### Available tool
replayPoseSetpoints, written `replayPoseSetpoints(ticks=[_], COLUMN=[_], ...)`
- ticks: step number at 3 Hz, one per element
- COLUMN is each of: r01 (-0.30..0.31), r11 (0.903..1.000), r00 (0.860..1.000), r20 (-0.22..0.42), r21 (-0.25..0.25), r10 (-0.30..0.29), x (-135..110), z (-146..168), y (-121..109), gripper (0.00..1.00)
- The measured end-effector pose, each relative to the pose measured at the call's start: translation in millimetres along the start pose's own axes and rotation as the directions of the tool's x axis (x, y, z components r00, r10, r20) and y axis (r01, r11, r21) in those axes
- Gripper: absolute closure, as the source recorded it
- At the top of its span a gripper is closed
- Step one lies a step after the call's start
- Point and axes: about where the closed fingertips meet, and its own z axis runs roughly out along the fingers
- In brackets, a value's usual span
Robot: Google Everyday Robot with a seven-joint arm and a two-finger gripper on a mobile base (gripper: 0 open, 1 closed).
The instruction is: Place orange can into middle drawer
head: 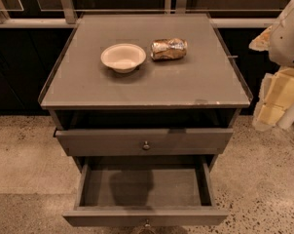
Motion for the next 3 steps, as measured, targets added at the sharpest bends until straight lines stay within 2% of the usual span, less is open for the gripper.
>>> replayPoseSetpoints(ticks=[1, 2, 3], r01=[0.000, -0.020, -0.069], r11=[1.0000, 0.9994, 0.9952], r00=[1.000, 0.999, 0.993], r20=[0.000, 0.031, 0.101], r21=[0.000, 0.029, 0.070], r10=[0.000, 0.019, 0.062], x=[0.0, 2.0, 18.7], z=[0.0, -5.5, -11.1], y=[0.0, -4.6, -40.4], gripper=[0.00, 0.00, 0.00])
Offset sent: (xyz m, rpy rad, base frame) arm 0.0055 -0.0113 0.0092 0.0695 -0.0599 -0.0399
